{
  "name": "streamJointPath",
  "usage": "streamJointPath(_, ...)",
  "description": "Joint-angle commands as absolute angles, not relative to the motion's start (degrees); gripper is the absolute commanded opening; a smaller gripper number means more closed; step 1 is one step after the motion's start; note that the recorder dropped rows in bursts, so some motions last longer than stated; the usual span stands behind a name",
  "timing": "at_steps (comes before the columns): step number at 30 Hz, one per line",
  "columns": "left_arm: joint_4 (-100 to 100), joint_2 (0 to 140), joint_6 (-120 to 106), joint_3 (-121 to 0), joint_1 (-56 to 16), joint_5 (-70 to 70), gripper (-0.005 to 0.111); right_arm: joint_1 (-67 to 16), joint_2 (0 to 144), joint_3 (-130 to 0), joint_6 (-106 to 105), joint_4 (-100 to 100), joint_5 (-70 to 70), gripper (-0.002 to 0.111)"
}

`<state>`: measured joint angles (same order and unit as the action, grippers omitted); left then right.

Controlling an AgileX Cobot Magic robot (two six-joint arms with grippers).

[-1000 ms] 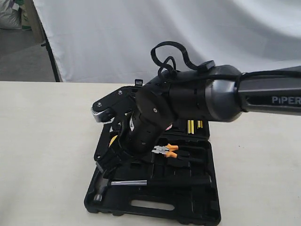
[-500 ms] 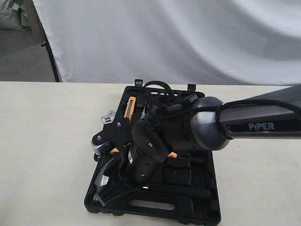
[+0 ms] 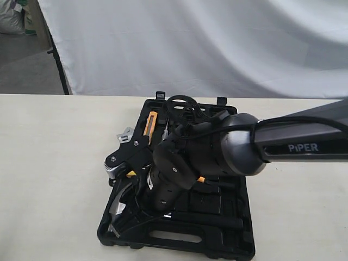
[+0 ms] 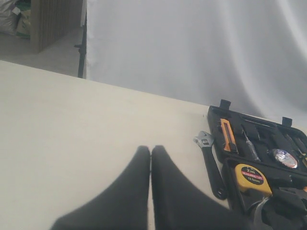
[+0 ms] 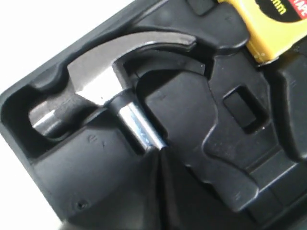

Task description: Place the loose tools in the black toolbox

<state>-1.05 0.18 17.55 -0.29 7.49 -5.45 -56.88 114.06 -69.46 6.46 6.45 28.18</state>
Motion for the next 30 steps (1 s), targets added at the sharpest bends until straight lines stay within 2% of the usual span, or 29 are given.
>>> streamJointPath(1,-1.3,0.0,17.8,-0.4,8.9,-5.0,0.001,-56.6,119.6,-68.4,6.6,7.1,27.9,0.0)
streamJointPath(12,-1.3,0.0,17.8,-0.4,8.9,-5.0,0.001,-56.6,120.7,-68.5,6.7,8.2,28.8,0.0)
streamJointPath(21,-1.3,0.0,17.8,-0.4,8.9,-5.0,0.001,-56.6,111.6,-68.6,7.7,10.6,31.5,0.0)
streamJointPath(30,-1.3,0.0,17.8,-0.4,8.9,-5.0,0.001,-56.7,114.2,-65.3,7.7,10.0,37.7,0.0)
